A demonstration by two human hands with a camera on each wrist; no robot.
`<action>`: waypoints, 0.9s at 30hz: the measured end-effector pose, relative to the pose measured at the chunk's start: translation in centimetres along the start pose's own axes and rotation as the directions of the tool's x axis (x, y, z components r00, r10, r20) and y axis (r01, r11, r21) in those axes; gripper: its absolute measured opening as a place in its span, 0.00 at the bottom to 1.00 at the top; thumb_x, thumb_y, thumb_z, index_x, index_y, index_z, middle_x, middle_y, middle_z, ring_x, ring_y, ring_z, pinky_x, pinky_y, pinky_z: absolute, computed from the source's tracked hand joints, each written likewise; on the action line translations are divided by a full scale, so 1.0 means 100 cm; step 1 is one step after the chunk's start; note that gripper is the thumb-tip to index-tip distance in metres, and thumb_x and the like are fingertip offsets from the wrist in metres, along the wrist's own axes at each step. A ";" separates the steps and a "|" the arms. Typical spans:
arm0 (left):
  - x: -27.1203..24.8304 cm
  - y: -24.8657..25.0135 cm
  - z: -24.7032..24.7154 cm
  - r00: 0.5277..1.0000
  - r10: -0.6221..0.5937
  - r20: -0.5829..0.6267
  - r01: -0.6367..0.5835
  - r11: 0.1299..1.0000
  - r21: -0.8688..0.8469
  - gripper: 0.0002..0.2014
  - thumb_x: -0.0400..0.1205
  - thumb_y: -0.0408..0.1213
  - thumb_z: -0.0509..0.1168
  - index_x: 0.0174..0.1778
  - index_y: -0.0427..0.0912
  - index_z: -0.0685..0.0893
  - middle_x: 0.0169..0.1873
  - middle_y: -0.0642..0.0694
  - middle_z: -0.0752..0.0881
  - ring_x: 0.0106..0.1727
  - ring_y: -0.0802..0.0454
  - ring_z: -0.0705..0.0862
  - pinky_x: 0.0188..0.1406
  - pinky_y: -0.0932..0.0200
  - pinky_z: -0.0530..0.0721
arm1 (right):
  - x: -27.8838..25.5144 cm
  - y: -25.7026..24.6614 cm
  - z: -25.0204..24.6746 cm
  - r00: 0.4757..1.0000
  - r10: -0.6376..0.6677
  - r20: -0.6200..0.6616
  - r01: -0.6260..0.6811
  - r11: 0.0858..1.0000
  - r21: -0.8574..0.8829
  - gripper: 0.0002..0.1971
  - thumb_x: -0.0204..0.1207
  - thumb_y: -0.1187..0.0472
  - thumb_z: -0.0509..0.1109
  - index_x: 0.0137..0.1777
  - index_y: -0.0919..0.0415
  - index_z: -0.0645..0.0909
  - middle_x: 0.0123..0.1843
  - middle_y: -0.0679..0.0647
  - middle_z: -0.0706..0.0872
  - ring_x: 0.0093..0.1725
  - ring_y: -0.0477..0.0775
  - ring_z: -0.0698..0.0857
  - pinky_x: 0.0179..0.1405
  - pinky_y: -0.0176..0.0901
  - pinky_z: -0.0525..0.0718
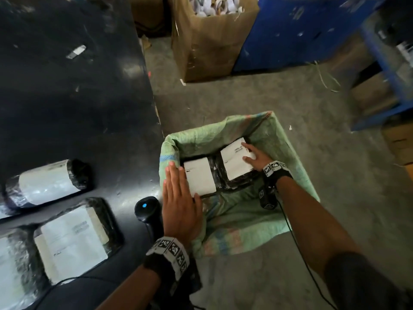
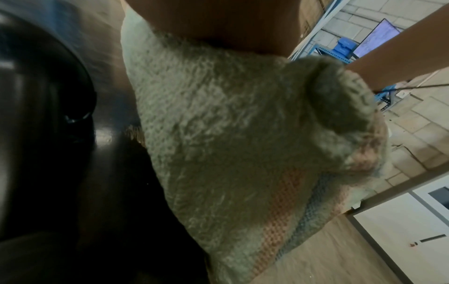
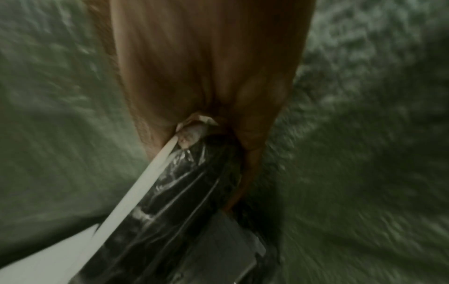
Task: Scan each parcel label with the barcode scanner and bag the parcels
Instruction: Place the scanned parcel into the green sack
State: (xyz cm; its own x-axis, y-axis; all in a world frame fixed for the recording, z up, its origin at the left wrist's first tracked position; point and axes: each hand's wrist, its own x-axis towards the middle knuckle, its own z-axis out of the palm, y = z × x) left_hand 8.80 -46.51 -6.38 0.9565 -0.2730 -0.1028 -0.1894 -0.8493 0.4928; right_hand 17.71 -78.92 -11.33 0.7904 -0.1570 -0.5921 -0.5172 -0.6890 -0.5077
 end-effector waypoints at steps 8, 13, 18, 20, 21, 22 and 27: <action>0.002 -0.002 -0.001 1.000 0.006 0.001 -0.006 0.998 -0.059 0.37 0.82 0.39 0.56 0.87 0.30 0.54 0.89 0.32 0.46 0.90 0.38 0.43 0.88 0.38 0.53 | 0.036 0.045 0.047 0.998 0.059 -0.030 -0.058 0.998 0.036 0.33 0.84 0.70 0.62 0.86 0.53 0.58 0.84 0.64 0.64 0.82 0.66 0.67 0.79 0.50 0.66; 0.004 0.000 0.001 1.000 0.010 -0.006 -0.011 0.998 -0.058 0.39 0.79 0.37 0.61 0.87 0.30 0.56 0.89 0.32 0.46 0.90 0.37 0.43 0.88 0.38 0.52 | 0.040 0.044 0.073 0.946 0.259 -0.193 -0.271 0.962 -0.034 0.34 0.84 0.69 0.55 0.87 0.49 0.53 0.85 0.65 0.61 0.79 0.68 0.69 0.66 0.34 0.66; 0.002 0.000 -0.001 1.000 0.001 0.029 0.000 1.000 -0.025 0.42 0.79 0.41 0.63 0.88 0.33 0.54 0.89 0.33 0.43 0.90 0.37 0.42 0.86 0.34 0.56 | 0.040 0.030 0.060 0.921 0.352 -0.166 -0.378 0.911 -0.164 0.37 0.80 0.60 0.60 0.85 0.34 0.52 0.82 0.66 0.67 0.75 0.72 0.74 0.76 0.57 0.74; 0.002 0.000 -0.004 0.999 0.011 0.032 -0.009 0.999 -0.052 0.43 0.79 0.46 0.61 0.89 0.35 0.53 0.89 0.34 0.43 0.90 0.37 0.41 0.86 0.33 0.55 | 0.032 0.002 0.036 0.931 0.343 -0.122 -0.360 0.917 -0.169 0.34 0.80 0.59 0.61 0.85 0.42 0.58 0.82 0.63 0.71 0.73 0.71 0.77 0.72 0.53 0.77; 0.002 0.000 -0.007 0.999 0.018 0.038 -0.016 0.998 -0.062 0.43 0.80 0.49 0.59 0.89 0.36 0.53 0.89 0.34 0.42 0.90 0.37 0.41 0.87 0.34 0.54 | 0.023 -0.018 0.025 0.939 0.320 -0.125 -0.336 0.930 -0.146 0.30 0.82 0.58 0.62 0.84 0.46 0.62 0.81 0.62 0.72 0.73 0.69 0.77 0.73 0.51 0.76; 0.001 -0.001 -0.009 0.999 0.024 0.046 -0.022 0.998 -0.062 0.42 0.81 0.52 0.57 0.89 0.38 0.53 0.89 0.34 0.42 0.90 0.37 0.41 0.87 0.34 0.54 | 0.010 -0.041 0.016 0.950 0.284 -0.130 -0.299 0.946 -0.121 0.26 0.83 0.56 0.62 0.81 0.51 0.68 0.79 0.62 0.75 0.74 0.67 0.77 0.72 0.49 0.74; 0.004 -0.025 -0.037 0.990 0.121 0.074 -0.108 0.981 -0.159 0.36 0.82 0.54 0.55 0.85 0.39 0.66 0.87 0.32 0.58 0.88 0.34 0.58 0.84 0.34 0.63 | -0.077 -0.154 0.018 0.981 -0.035 -0.192 0.038 0.999 0.013 0.21 0.83 0.48 0.64 0.74 0.52 0.78 0.64 0.57 0.87 0.65 0.58 0.84 0.69 0.50 0.78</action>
State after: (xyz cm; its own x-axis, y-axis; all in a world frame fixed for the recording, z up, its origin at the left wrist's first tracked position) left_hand 10.46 -42.87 -4.46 0.9074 -0.4067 -0.1061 -0.2541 -0.7320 0.6321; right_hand 18.99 -65.80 -0.08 0.8561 -0.2657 -0.4433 -0.4911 -0.6852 -0.5379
